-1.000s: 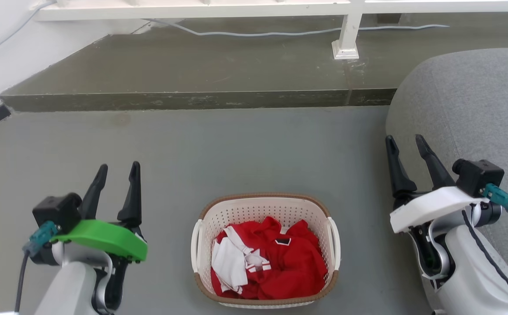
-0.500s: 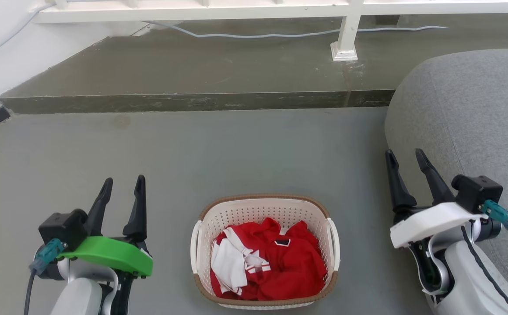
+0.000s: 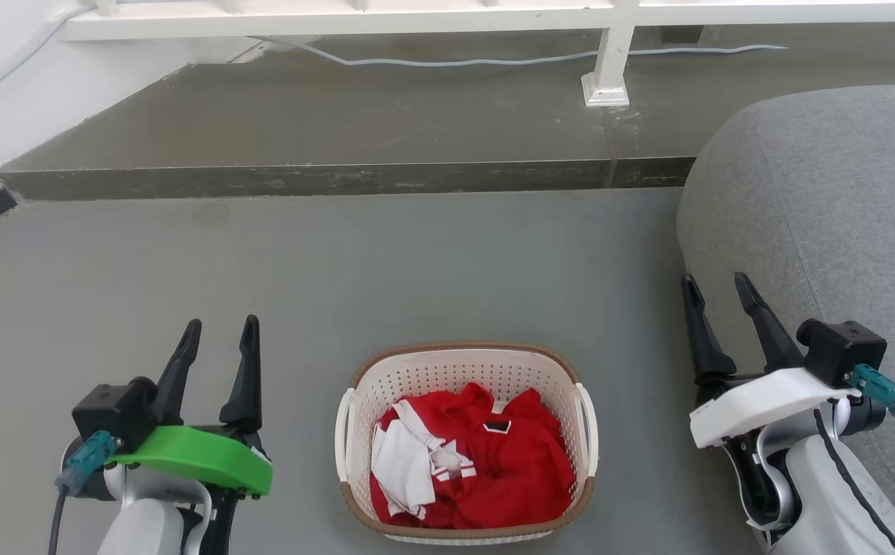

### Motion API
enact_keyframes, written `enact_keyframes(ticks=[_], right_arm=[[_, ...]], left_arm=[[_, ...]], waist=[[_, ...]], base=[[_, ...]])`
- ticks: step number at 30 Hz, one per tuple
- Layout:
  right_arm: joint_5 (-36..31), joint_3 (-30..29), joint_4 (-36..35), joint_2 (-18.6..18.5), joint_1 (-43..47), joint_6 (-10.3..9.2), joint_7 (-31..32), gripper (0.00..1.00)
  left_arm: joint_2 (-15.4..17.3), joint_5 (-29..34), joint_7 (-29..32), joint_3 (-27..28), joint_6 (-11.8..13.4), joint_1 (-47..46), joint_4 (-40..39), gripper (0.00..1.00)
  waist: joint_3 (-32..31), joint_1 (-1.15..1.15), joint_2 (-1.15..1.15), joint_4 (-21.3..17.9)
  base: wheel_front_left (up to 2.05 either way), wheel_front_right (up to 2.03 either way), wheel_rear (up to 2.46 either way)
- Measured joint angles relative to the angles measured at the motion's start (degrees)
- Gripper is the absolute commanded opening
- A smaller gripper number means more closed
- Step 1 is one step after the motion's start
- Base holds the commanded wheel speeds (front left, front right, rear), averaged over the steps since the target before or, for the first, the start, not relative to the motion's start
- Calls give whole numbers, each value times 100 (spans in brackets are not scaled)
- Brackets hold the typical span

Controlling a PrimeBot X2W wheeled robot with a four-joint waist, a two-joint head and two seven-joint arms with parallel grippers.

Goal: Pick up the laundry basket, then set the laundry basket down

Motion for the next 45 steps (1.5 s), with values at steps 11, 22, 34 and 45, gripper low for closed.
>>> enact_keyframes(ticks=[11, 22, 34, 45], right_arm=[[-113, -125, -33, 91, 7, 82, 0, 100], [-165, -197, 111, 159, 96, 147, 3, 0], [435, -363, 148, 199, 188, 158, 159, 0], [1362, -523, 158, 223, 188, 191, 403, 0]], left_arm=[[-77, 88, 0, 108, -58, 51, -51, 100], [-152, 108, 24, 127, -113, 133, 88, 0], [-190, -475, 183, 233, -113, 203, 125, 0], [-210, -1222, 399, 377, -114, 203, 138, 0]], waist=[[44, 0, 0, -7], [65, 0, 0, -24], [15, 0, 0, -29], [-30, 0, 0, -33]], base=[[0, 0, 0], [0, 0, 0], [0, 0, 0], [0, 0, 0]])
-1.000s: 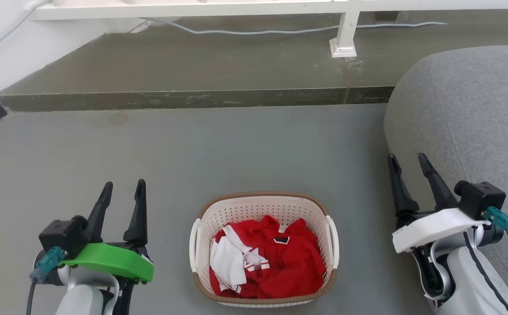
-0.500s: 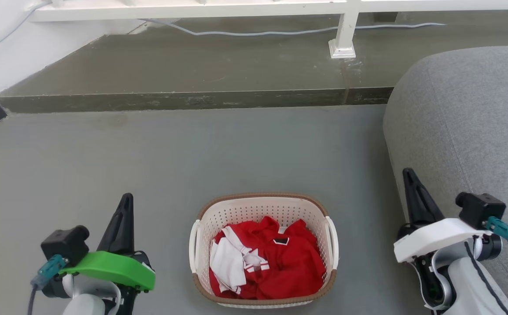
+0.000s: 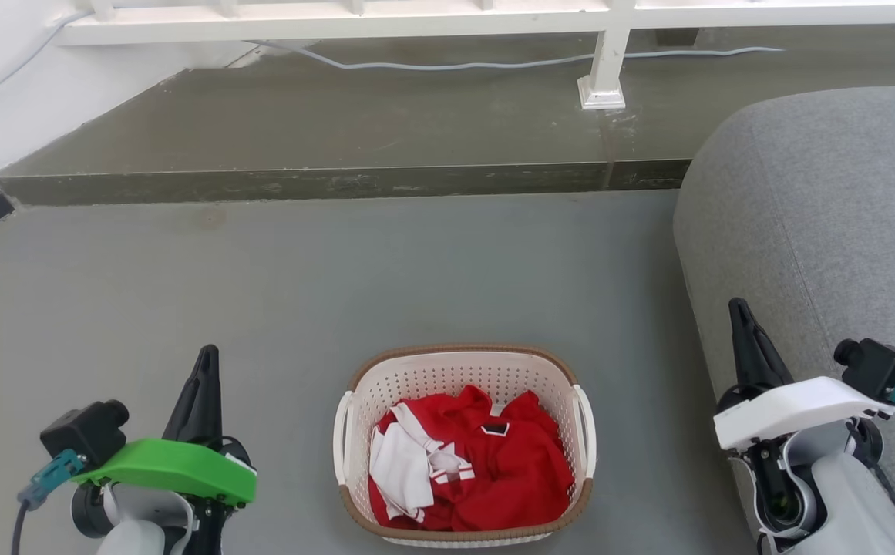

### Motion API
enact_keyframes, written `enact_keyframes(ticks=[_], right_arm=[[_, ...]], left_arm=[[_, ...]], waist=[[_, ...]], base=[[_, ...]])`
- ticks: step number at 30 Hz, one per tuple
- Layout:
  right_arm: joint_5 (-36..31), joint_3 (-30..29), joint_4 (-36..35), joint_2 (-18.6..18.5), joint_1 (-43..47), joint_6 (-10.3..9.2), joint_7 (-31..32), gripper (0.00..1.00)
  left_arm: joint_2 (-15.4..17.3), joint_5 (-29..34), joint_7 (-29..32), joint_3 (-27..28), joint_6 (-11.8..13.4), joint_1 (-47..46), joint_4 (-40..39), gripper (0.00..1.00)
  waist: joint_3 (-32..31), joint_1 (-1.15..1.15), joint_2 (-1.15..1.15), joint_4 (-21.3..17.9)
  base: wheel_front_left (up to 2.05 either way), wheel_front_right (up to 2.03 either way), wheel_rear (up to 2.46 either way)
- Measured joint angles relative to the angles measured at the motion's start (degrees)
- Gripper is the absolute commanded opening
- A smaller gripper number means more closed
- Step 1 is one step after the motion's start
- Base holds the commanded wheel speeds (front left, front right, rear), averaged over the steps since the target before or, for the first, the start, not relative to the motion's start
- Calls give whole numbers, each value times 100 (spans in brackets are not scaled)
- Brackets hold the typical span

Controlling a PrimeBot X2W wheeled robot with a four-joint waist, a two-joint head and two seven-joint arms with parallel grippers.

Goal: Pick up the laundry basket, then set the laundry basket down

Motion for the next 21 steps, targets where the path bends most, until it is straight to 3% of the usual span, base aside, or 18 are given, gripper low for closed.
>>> enact_keyframes(ticks=[21], right_arm=[[1302, -335, -1, 53, 0, 88, 397, 0]], left_arm=[[-23, -1258, 393, 278, -1, 0, 25, 0]], waist=[[-79, 0, 0, -9]], base=[[0, 0, 0]])
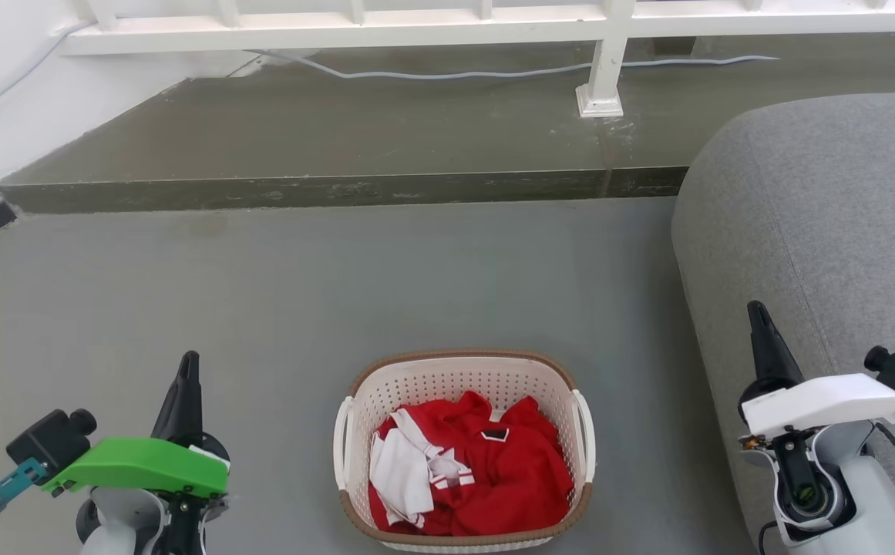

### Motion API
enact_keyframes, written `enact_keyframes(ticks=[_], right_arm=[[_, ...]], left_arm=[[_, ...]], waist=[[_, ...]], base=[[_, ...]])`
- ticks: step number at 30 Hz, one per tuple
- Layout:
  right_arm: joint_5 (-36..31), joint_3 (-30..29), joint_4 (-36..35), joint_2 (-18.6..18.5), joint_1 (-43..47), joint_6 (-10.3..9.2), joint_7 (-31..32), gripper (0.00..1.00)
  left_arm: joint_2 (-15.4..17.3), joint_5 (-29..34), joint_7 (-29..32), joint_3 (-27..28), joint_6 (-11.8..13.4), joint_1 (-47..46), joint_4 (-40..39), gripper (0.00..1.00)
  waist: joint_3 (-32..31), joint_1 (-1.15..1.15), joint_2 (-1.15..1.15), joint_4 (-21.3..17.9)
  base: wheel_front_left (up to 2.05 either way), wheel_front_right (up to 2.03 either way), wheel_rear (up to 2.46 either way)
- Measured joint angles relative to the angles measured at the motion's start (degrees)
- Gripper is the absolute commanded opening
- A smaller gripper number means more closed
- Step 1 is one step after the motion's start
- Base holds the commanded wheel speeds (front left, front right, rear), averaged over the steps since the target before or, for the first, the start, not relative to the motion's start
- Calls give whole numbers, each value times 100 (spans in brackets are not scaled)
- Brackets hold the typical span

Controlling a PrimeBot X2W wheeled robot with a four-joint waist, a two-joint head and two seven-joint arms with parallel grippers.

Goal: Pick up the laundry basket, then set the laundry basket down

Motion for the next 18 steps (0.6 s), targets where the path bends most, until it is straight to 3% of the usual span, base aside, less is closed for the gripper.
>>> enact_keyframes(ticks=[18], right_arm=[[1298, -304, -3, 29, 0, 54, 392, 0]], left_arm=[[-14, -1154, 377, 272, -1, 0, 12, 0]], waist=[[-75, 0, 0, -8]], base=[[0, 0, 0]])
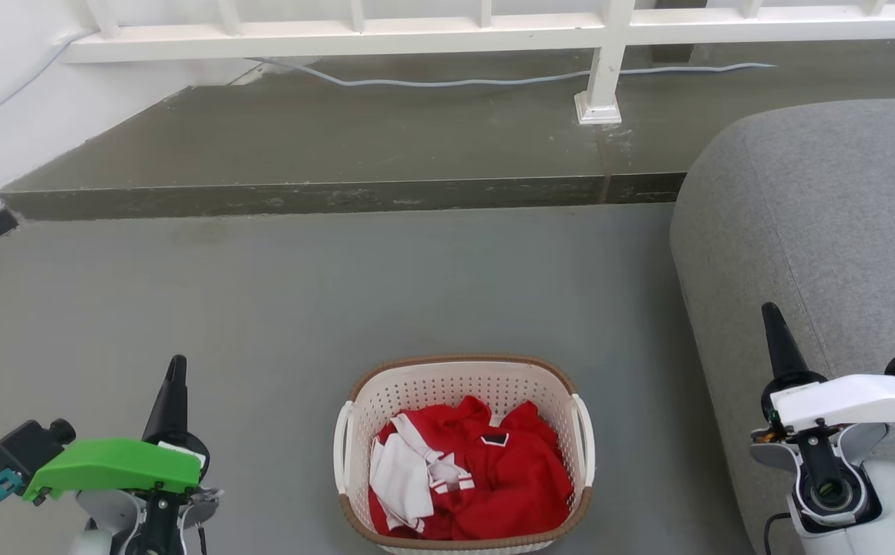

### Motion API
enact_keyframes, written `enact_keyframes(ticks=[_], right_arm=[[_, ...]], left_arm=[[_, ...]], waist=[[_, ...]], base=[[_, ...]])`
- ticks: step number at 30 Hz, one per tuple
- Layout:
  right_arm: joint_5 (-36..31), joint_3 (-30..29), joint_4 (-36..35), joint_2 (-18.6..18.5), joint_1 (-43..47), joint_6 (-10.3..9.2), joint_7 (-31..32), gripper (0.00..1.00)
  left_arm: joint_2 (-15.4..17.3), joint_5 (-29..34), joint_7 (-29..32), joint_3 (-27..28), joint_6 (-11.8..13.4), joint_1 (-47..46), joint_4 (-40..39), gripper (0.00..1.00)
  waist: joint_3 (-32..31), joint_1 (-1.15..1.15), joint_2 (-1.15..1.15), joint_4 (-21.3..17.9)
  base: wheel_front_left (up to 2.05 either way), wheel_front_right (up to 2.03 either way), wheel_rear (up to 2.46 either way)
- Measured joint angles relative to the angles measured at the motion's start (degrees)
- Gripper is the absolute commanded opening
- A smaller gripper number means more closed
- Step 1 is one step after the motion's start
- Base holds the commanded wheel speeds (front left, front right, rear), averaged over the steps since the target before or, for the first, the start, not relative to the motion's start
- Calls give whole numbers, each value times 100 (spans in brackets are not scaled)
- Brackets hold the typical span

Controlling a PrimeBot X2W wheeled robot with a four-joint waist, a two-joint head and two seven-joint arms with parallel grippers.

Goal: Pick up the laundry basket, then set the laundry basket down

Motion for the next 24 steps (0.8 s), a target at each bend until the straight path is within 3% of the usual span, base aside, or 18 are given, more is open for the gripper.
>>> enact_keyframes(ticks=[24], right_arm=[[1617, -388, -14, 66, 0, 99, 447, 0]], left_arm=[[-21, -1446, 466, 335, -33, 0, 11, 0]], waist=[[-94, 0, 0, -10]], base=[[0, 0, 0]])
